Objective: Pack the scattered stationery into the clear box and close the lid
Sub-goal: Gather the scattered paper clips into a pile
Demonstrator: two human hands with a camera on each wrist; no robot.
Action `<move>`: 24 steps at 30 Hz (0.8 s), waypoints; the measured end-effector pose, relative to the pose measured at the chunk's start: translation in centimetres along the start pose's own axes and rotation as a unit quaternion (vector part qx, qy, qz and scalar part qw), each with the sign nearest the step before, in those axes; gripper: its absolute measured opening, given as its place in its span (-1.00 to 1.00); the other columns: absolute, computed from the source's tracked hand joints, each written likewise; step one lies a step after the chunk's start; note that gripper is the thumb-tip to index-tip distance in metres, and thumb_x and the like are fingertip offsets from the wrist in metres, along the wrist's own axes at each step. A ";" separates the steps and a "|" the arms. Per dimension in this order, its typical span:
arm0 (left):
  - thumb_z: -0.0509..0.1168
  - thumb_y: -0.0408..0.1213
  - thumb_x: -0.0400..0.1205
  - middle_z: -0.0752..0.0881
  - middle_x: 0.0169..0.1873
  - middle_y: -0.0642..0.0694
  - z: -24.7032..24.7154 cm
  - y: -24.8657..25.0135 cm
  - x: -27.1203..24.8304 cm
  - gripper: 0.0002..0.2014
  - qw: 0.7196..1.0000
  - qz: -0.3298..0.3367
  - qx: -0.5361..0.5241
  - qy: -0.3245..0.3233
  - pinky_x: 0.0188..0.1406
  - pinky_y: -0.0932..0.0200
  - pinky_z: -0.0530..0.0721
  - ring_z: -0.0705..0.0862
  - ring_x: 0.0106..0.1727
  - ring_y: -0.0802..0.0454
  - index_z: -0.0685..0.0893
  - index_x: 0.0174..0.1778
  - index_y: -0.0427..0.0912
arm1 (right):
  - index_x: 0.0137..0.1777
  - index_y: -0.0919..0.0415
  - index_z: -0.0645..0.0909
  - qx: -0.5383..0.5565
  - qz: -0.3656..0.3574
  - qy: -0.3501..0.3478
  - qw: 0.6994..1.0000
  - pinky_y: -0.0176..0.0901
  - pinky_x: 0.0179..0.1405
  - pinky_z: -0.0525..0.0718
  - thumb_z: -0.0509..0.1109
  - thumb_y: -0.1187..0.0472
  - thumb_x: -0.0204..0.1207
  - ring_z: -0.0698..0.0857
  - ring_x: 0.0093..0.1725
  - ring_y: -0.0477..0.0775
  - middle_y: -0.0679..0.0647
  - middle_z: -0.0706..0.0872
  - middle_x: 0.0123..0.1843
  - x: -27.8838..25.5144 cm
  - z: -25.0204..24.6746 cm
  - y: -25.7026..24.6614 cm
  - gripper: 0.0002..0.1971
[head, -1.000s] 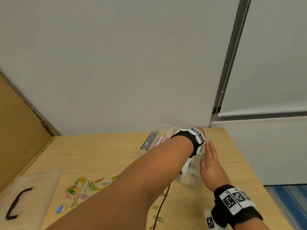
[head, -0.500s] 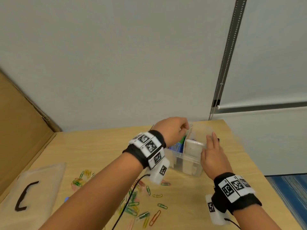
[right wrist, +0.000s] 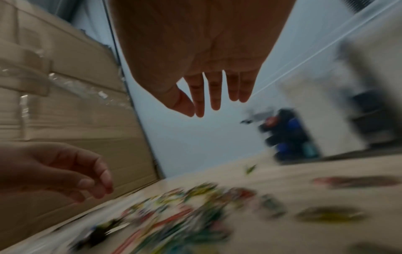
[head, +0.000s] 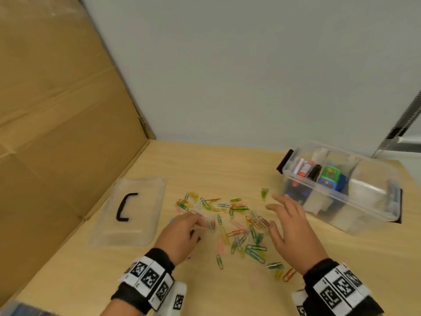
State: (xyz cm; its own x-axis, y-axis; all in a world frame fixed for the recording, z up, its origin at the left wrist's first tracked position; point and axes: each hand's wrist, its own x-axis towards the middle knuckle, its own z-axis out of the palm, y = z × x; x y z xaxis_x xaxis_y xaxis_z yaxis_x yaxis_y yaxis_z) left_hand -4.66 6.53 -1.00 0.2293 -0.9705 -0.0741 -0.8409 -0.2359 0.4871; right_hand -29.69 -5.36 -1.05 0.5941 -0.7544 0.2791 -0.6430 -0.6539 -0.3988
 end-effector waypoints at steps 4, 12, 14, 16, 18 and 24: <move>0.18 -0.31 0.66 0.59 0.24 0.04 -2.3 -5.8 -0.5 -0.72 0.996 -0.065 0.054 -0.009 0.21 0.24 0.54 0.58 0.25 0.07 0.58 0.26 0.00 | 0.19 0.05 0.61 0.025 -0.087 -0.085 0.992 -0.20 0.25 0.56 0.25 0.20 0.59 0.52 0.28 -0.01 -0.07 0.61 0.21 1.5 4.0 -5.0 -0.78; 0.16 -0.31 0.67 0.54 0.26 -0.02 -2.6 -7.5 3.0 -0.64 0.986 -0.079 0.129 -0.072 0.16 0.01 0.63 0.65 0.19 -0.07 0.50 0.38 0.02 | 0.50 0.07 0.38 -0.054 -0.170 -0.261 0.949 0.02 0.00 0.60 0.18 0.33 0.59 0.45 0.30 0.17 0.08 0.46 0.37 6.9 10.4 -12.4 -0.53; 0.17 -0.29 0.66 0.54 0.22 -0.03 -2.3 -7.4 3.5 -0.67 0.982 -0.078 0.150 -0.080 0.09 0.02 0.64 0.66 0.15 -0.10 0.52 0.34 0.04 | 0.56 0.01 0.30 -0.093 -0.164 -0.298 0.936 0.02 -0.08 0.51 0.21 0.40 0.56 0.42 0.30 0.21 0.12 0.40 0.40 7.6 11.5 -13.2 -0.42; 0.18 -0.29 0.65 0.56 0.16 -0.05 -2.0 -7.3 3.9 -0.74 0.980 -0.076 0.165 -0.082 0.03 0.04 0.62 0.66 0.08 -0.10 0.56 0.24 -0.01 | 0.56 0.00 0.30 -0.116 -0.159 -0.320 0.927 0.08 -0.02 0.53 0.24 0.42 0.54 0.42 0.28 0.24 0.16 0.38 0.38 7.8 12.4 -13.3 -0.39; 0.19 -0.29 0.64 0.56 0.12 -0.06 -1.8 -7.4 4.1 -0.78 0.981 -0.072 0.164 -0.079 0.02 0.06 0.60 0.66 0.06 -0.10 0.59 0.19 -0.04 | 0.52 0.01 0.36 -0.114 -0.148 -0.323 0.928 0.15 0.06 0.60 0.27 0.40 0.54 0.41 0.26 0.24 0.16 0.38 0.33 7.8 13.1 -13.1 -0.44; 0.22 -0.24 0.64 0.55 0.15 -0.07 -2.0 -8.0 4.2 -0.76 0.986 -0.056 0.126 -0.089 0.05 0.07 0.61 0.65 0.09 -0.09 0.57 0.22 -0.02 | 0.24 0.14 0.52 0.006 -0.086 -0.288 0.954 -0.04 -0.01 0.55 0.25 0.38 0.53 0.50 0.04 0.06 0.07 0.44 0.22 8.2 12.6 -12.7 -0.69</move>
State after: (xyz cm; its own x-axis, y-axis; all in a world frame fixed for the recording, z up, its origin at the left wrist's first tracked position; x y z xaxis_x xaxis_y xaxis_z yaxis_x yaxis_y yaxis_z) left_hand 4.01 4.40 -3.50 0.2567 -0.9258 -0.2773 -0.9156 -0.3249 0.2370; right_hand -10.61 -2.51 -4.74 0.8591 -0.4773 -0.1847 -0.5093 -0.7614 -0.4012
